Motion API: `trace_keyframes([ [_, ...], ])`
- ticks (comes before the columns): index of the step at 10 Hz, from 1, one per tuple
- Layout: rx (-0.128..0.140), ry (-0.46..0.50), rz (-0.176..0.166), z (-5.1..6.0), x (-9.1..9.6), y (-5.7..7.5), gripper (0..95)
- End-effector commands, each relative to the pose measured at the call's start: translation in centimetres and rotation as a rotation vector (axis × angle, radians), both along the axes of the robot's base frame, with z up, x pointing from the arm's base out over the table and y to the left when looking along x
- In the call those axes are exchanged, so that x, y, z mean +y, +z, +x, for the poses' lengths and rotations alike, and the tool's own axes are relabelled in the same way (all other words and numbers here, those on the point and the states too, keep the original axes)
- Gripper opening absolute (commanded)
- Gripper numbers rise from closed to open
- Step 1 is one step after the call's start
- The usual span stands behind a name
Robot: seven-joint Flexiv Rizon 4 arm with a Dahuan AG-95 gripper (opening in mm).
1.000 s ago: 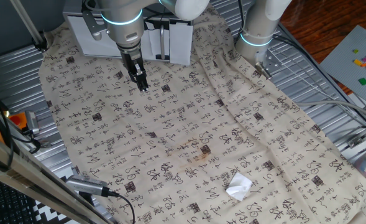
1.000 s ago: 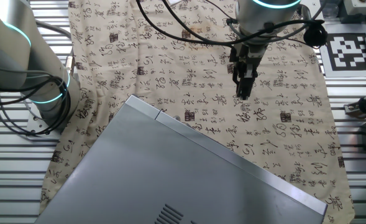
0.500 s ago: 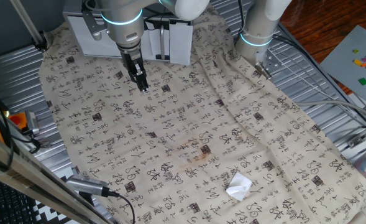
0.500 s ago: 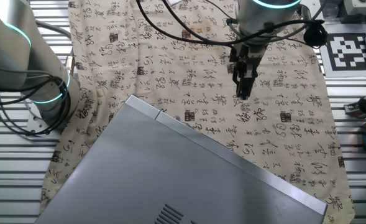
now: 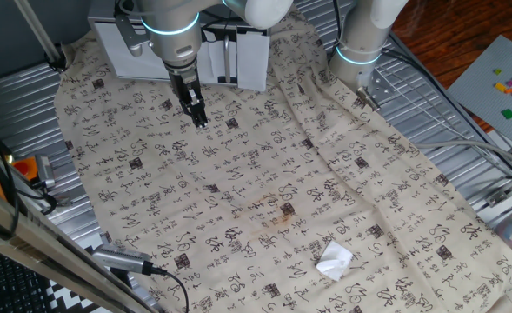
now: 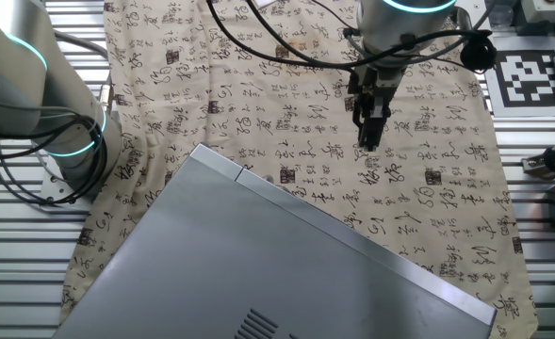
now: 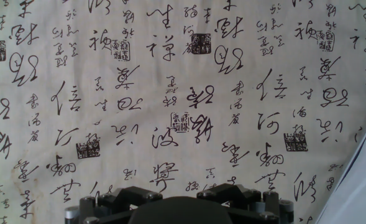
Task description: Open the microwave door
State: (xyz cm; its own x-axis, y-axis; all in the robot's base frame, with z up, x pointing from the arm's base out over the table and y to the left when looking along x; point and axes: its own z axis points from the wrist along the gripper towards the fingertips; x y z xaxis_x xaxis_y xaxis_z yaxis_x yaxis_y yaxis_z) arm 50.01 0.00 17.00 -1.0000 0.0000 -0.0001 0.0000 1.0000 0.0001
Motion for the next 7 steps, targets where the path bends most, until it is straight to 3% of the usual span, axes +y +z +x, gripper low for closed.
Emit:
trace_keyframes([
  [1,0.000,0.000,0.000,-0.01,0.00,0.00,0.0],
  [2,-0.015,0.213,0.050,-0.01,0.00,0.02,0.0],
  [7,-0.012,0.245,0.040,0.00,0.02,0.04,0.0],
])
